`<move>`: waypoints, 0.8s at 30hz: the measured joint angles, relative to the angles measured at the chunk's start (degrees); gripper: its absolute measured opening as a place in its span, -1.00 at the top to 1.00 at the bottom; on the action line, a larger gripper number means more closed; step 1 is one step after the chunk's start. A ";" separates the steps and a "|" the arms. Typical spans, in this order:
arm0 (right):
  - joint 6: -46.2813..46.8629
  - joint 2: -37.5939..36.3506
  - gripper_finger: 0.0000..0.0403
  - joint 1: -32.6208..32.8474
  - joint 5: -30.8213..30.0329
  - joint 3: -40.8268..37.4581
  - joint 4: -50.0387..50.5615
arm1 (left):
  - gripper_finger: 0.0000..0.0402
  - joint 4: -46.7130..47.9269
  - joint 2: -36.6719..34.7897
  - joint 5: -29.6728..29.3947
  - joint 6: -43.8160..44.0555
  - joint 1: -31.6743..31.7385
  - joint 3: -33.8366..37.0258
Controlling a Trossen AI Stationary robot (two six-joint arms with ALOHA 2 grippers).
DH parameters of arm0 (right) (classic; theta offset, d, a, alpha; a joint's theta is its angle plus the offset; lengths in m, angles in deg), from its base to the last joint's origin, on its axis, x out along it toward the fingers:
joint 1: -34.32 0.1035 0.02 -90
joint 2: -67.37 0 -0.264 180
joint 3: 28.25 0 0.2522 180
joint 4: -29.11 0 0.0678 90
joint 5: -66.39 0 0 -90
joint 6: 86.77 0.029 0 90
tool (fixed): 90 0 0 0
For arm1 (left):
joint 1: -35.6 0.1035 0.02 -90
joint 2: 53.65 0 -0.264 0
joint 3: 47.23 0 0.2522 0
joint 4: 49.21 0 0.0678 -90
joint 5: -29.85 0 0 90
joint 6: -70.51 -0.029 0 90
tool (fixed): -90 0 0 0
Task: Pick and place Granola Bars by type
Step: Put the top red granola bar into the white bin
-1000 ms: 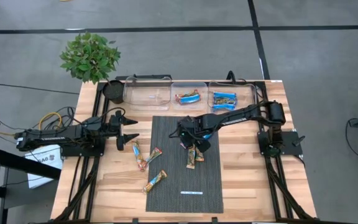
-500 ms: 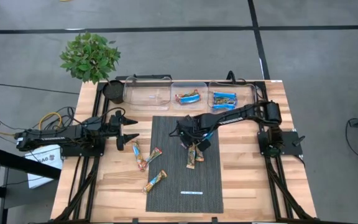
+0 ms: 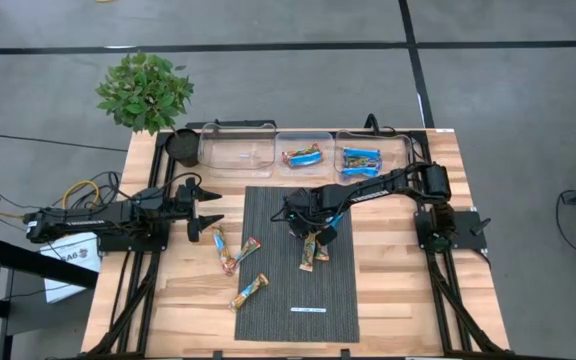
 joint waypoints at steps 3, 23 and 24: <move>0.00 0.00 0.62 0.02 0.00 0.00 0.01 | -0.58 0.00 -0.01 -0.02 0.00 0.01 0.00; 3.50 -1.85 0.91 0.04 -0.69 -0.01 -0.42 | -0.58 0.00 -0.01 -0.02 0.00 0.01 0.00; 3.58 -2.21 0.91 0.04 -0.66 -0.05 -0.42 | -0.58 0.00 -0.01 -0.02 0.00 -0.01 0.00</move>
